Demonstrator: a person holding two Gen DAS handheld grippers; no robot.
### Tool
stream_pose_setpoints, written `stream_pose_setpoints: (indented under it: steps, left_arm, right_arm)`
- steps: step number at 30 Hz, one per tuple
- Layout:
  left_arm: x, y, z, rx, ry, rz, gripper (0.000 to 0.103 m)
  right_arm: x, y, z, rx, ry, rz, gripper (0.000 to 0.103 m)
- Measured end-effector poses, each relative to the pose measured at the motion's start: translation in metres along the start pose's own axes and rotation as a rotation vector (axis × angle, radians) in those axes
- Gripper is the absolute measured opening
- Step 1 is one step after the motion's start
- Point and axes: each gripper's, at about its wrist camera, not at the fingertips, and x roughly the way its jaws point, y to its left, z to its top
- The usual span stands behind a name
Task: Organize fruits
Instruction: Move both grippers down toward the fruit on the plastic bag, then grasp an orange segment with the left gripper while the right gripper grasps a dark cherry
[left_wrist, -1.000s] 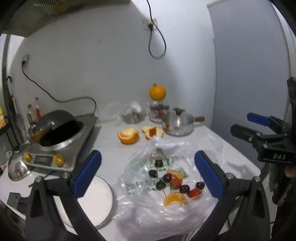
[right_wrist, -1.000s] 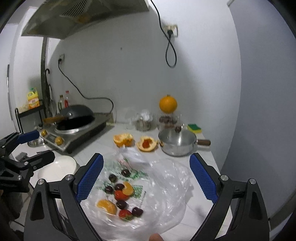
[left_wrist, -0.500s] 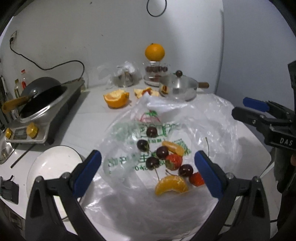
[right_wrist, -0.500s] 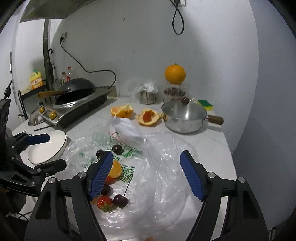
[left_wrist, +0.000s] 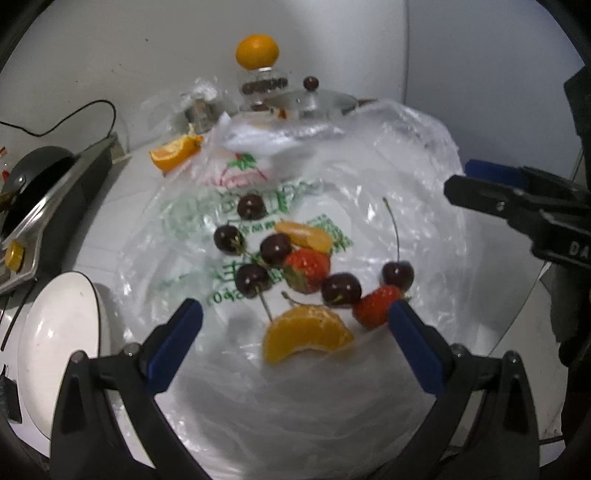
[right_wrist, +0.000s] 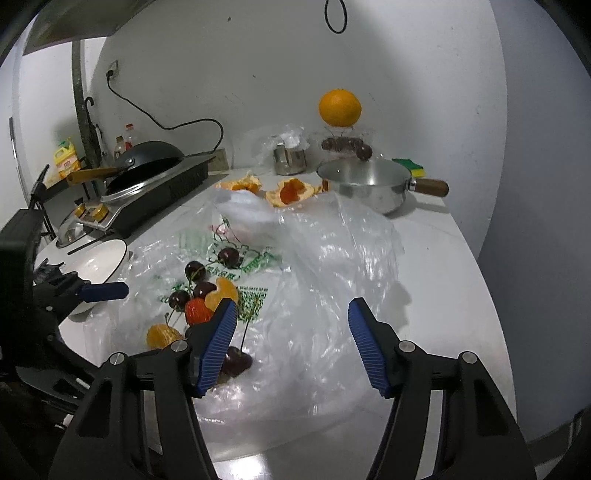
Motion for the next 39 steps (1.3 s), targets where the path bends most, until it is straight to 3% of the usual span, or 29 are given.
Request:
stream_pose_setpoints:
  steps: [2, 4, 9, 11, 22, 29, 39]
  left_arm:
    - [0.003, 0.0, -0.002, 0.004, 0.014, -0.005, 0.099]
    - [0.007, 0.002, -0.003, 0.006, 0.028, -0.009, 0.091]
    - [0.007, 0.013, 0.004, -0.04, 0.019, -0.027, 0.09]
    - [0.01, 0.015, 0.003, -0.053, 0.034, -0.044, 0.085]
    - [0.025, 0.007, -0.008, -0.028, 0.106, -0.094, 0.07]
    - [0.026, 0.01, -0.009, -0.037, 0.102, -0.133, 0.062]
    - [0.021, 0.022, -0.01, -0.069, 0.089, -0.211, 0.054]
  right_arm:
    - [-0.001, -0.001, -0.004, 0.004, 0.001, -0.003, 0.066]
    - [-0.001, -0.002, -0.005, 0.013, -0.002, -0.002, 0.066]
    - [-0.002, 0.0, -0.002, 0.014, -0.015, -0.004, 0.063]
    - [0.0, 0.003, -0.001, 0.008, -0.013, -0.004, 0.062]
    - [0.019, 0.013, -0.017, 0.024, 0.068, 0.032, 0.049]
    - [0.027, 0.025, -0.023, 0.039, 0.088, 0.073, 0.039]
    - [0.043, 0.031, -0.028, 0.084, 0.147, 0.079, 0.038]
